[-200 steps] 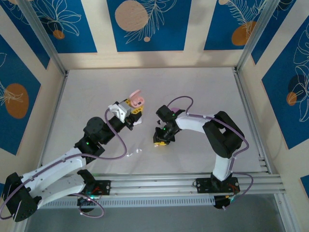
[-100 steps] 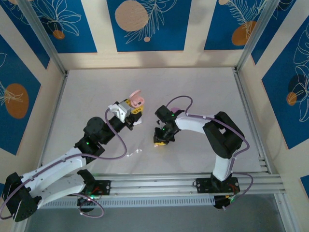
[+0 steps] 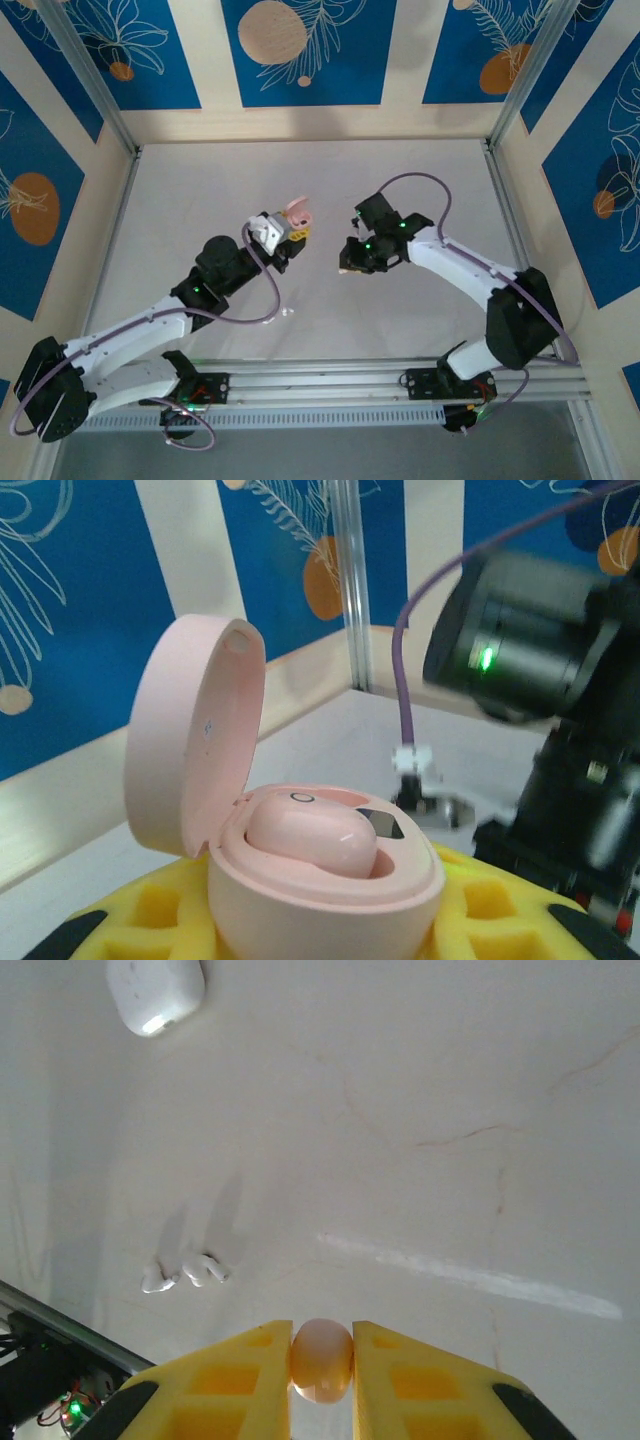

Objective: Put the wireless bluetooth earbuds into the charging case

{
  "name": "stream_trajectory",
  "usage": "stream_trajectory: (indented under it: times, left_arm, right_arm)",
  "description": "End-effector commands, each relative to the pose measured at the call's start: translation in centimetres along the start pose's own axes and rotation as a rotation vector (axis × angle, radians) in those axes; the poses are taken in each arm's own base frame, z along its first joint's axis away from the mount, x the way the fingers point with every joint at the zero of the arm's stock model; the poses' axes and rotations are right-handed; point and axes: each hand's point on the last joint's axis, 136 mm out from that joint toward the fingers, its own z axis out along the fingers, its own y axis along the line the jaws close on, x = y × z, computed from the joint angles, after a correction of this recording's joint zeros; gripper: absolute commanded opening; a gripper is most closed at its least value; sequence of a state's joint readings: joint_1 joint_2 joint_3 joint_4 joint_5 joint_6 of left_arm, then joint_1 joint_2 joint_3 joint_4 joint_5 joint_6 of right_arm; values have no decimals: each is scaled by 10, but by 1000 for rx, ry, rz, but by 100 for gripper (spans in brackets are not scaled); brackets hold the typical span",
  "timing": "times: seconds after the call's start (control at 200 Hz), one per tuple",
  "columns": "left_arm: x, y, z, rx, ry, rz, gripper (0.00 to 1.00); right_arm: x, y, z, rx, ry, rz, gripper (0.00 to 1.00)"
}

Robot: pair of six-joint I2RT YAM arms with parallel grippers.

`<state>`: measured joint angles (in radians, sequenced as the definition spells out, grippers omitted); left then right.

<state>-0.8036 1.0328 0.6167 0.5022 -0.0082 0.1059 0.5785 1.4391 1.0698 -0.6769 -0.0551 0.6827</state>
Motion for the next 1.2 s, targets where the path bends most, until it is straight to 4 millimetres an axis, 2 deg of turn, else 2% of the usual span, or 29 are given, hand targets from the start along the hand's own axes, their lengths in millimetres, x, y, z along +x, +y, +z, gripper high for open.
stream_trajectory:
  times: [0.0,0.265,0.45,0.81,1.196]
  left_arm:
    - [1,-14,4,66,-1,11,25]
    - [10,-29,12,151,12,18,25]
    - [9,-43,15,235,10,19,25]
    - [6,-52,17,290,6,8,25]
    - [5,-53,16,296,12,5,25]
  right_arm:
    - [-8,8,-38,-7,-64,-40,21]
    - [-21,41,-104,-111,-214,-132,21]
    - [-24,61,-128,-173,-279,-199,21]
    - [-20,88,-133,-243,-290,-290,21]
    - [-20,101,-138,-279,-302,-319,21]
